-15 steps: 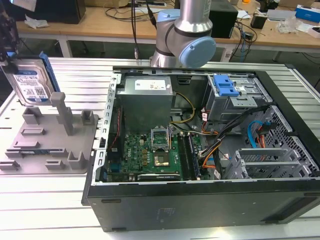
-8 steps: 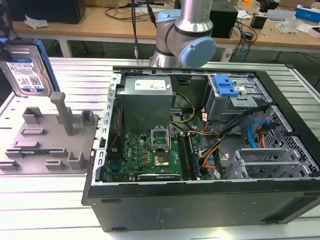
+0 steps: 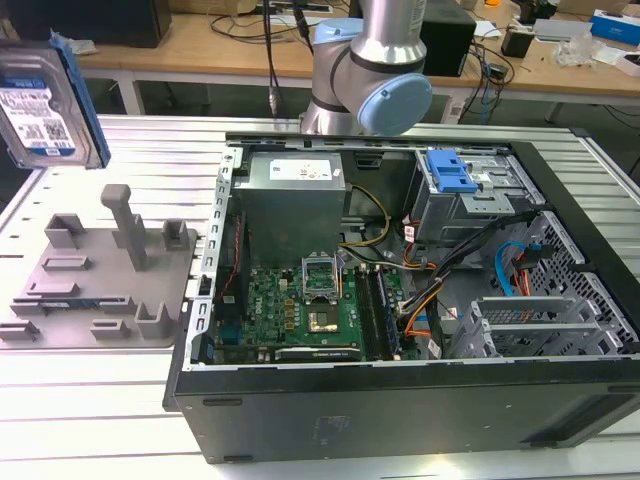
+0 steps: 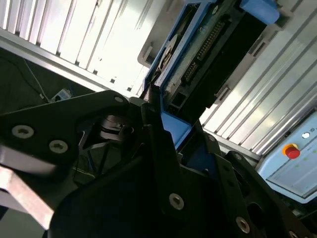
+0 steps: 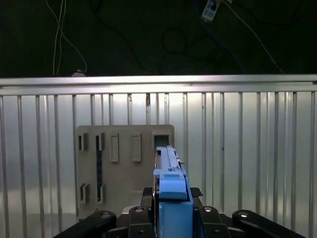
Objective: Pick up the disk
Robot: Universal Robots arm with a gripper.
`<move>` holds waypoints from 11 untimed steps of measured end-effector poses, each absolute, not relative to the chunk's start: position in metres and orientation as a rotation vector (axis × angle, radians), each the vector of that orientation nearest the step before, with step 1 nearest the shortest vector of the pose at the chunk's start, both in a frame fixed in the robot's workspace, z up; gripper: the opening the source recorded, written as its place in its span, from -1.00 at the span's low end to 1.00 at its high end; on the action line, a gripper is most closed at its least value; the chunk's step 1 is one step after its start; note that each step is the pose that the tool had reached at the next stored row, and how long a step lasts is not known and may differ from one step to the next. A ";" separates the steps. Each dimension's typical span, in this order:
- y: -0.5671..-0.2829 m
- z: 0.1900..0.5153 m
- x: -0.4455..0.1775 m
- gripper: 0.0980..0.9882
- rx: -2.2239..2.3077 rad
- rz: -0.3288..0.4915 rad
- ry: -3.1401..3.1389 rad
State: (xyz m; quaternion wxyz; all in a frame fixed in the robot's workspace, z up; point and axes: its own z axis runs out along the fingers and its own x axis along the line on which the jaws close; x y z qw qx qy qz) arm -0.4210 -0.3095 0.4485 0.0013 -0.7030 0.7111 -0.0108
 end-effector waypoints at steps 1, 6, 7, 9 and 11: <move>-0.309 0.458 -0.421 -0.40 -2.207 -0.034 2.232; -0.310 0.480 -0.421 -0.40 -2.206 -0.033 2.231; -0.310 0.482 -0.421 -0.40 -2.206 -0.032 2.231; -0.310 0.482 -0.421 -0.40 -2.206 -0.032 2.231; -0.310 0.482 -0.421 -0.40 -2.206 -0.032 2.231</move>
